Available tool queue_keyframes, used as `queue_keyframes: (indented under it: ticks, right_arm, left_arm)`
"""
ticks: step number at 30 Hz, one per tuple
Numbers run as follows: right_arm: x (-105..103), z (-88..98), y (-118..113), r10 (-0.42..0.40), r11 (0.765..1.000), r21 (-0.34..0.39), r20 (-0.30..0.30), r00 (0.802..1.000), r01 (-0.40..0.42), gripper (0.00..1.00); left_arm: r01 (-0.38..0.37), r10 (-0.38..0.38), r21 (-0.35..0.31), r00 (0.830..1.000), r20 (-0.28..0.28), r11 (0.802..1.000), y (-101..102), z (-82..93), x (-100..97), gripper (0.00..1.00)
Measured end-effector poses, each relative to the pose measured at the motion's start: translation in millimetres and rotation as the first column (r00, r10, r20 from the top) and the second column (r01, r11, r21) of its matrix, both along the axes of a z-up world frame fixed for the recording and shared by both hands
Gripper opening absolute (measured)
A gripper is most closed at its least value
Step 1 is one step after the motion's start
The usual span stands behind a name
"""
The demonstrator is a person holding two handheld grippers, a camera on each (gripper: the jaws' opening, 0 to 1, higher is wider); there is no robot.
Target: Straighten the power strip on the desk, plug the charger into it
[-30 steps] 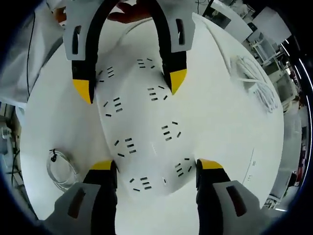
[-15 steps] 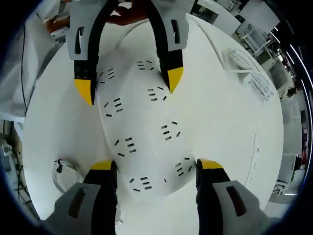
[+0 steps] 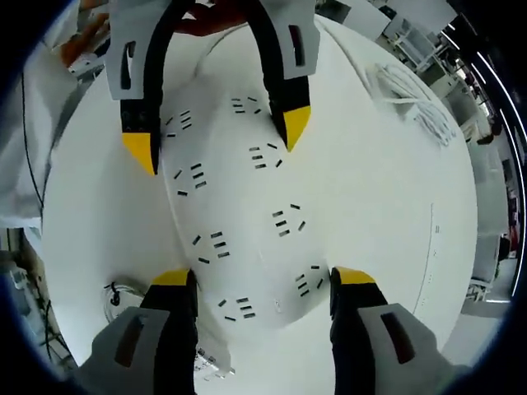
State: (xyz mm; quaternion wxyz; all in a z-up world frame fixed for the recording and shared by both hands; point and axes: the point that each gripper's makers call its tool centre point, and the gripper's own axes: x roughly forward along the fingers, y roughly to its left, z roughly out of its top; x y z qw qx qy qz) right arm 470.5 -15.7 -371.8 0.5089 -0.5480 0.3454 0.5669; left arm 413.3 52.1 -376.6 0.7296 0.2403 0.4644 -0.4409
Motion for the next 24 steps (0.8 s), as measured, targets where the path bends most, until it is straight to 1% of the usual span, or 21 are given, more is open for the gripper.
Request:
queue_keyframes:
  ticks: [7,18,24]
  right_arm:
    - [-8.1,1.0,-5.9,-0.051,0.999,-0.005,0.002,0.999,0.051,0.64]
    - [-16.4,1.4,-10.8,-0.094,0.995,-0.021,0.004,0.996,0.094,0.64]
    - [-15.5,1.9,-11.8,-0.076,0.997,0.029,-0.023,0.997,0.077,0.65]
  left_arm:
    - [0.018,-0.018,-0.017,1.000,0.006,1.000,0.9,0.8,-1.5,0.68]
    - [0.052,-0.051,-0.022,0.999,0.013,0.998,-0.5,1.1,-4.0,0.68]
    - [0.056,-0.055,-0.011,0.998,0.018,0.998,-0.8,1.1,-4.2,0.69]
